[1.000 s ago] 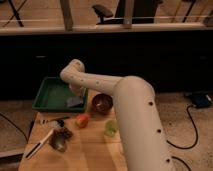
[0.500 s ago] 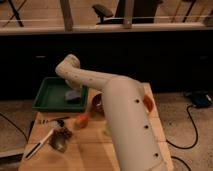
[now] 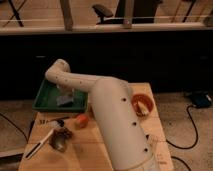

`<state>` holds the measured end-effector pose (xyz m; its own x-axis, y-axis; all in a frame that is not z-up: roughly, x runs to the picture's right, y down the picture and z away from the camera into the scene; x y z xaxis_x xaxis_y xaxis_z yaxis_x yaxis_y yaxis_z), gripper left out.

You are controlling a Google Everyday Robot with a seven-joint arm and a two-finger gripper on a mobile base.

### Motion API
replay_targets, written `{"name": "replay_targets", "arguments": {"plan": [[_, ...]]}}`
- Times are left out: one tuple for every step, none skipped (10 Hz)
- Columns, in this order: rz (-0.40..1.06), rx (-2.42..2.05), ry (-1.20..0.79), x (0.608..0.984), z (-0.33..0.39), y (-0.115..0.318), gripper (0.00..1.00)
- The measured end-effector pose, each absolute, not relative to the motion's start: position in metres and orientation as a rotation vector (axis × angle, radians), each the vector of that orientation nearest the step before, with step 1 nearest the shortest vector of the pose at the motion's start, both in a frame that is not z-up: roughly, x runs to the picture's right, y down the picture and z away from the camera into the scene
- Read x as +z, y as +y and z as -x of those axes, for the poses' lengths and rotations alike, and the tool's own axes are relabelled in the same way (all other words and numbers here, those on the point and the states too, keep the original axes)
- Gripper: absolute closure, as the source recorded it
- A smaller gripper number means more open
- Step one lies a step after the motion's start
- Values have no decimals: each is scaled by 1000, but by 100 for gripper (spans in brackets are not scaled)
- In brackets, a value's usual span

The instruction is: Wipe tray with sponge

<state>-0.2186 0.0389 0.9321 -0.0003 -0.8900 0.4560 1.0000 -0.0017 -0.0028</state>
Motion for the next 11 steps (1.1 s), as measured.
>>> {"name": "replay_targets", "arguments": {"plan": [[376,-1533,-361,929,206,41,100],[378,-1522,-350,926,190,41,100],[382,-1504,-329,922,166,38,100],[380,-1479,-302,920,148,31,100],[376,-1461,-286,921,139,24,100],[368,-1444,-267,925,133,12,100],[363,-1434,-256,929,131,4,100],[358,-1428,-250,930,131,-1,100],[352,-1430,-247,932,138,-5,100],[343,-1443,-257,933,153,-5,100],[335,-1459,-269,934,168,-4,100]]}}
